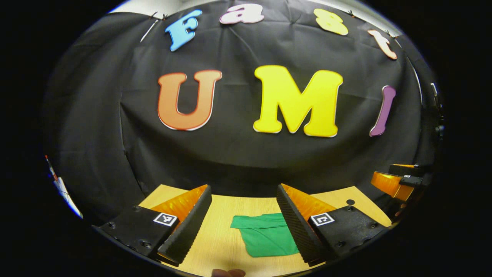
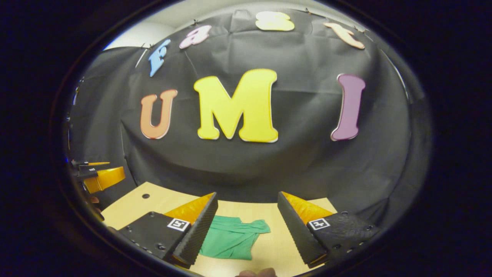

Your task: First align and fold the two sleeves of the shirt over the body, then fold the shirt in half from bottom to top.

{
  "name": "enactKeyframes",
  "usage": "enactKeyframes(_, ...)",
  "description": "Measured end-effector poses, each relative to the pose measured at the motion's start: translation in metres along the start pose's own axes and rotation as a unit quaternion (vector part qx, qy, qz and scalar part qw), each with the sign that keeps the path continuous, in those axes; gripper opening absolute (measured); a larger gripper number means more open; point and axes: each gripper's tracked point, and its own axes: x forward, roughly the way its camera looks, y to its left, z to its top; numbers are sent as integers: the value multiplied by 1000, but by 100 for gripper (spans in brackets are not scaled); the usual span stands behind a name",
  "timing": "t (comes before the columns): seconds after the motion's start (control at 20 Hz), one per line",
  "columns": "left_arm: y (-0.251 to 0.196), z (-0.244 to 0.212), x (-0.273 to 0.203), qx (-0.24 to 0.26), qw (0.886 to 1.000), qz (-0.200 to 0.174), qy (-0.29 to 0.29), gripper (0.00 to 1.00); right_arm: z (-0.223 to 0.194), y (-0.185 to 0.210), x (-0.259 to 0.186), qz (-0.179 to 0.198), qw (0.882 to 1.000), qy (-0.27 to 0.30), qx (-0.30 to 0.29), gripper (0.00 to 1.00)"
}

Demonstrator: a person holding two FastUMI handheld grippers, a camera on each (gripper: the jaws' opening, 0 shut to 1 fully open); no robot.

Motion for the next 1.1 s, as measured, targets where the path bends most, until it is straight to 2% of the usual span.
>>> enactKeyframes(0.05,-2,9,-24,0,1000,-2,-9,100,4,5,-28,-5,1000,-8,-5,96)
enactKeyframes(0.2,-8,15,-96,-6,1000,-7,-21,100,14,23,-110,-11,999,-34,-1,96)
enactKeyframes(0.25,-9,13,-118,-6,1000,-8,-20,100,12,28,-132,-14,999,-38,-1,92)
enactKeyframes(0.5,-25,13,-200,2,999,-27,-28,100,14,44,-229,-30,997,-69,8,96)
enactKeyframes(0.6,-33,13,-222,14,999,-31,-35,100,9,51,-252,-23,997,-72,14,96)
enactKeyframes(0.75,-43,15,-246,5,999,-32,-39,100,1,56,-278,-10,998,-65,22,96)
enactKeyframes(1.1,-59,16,-253,12,998,-35,-44,100,4,41,-281,-10,997,-67,20,96)
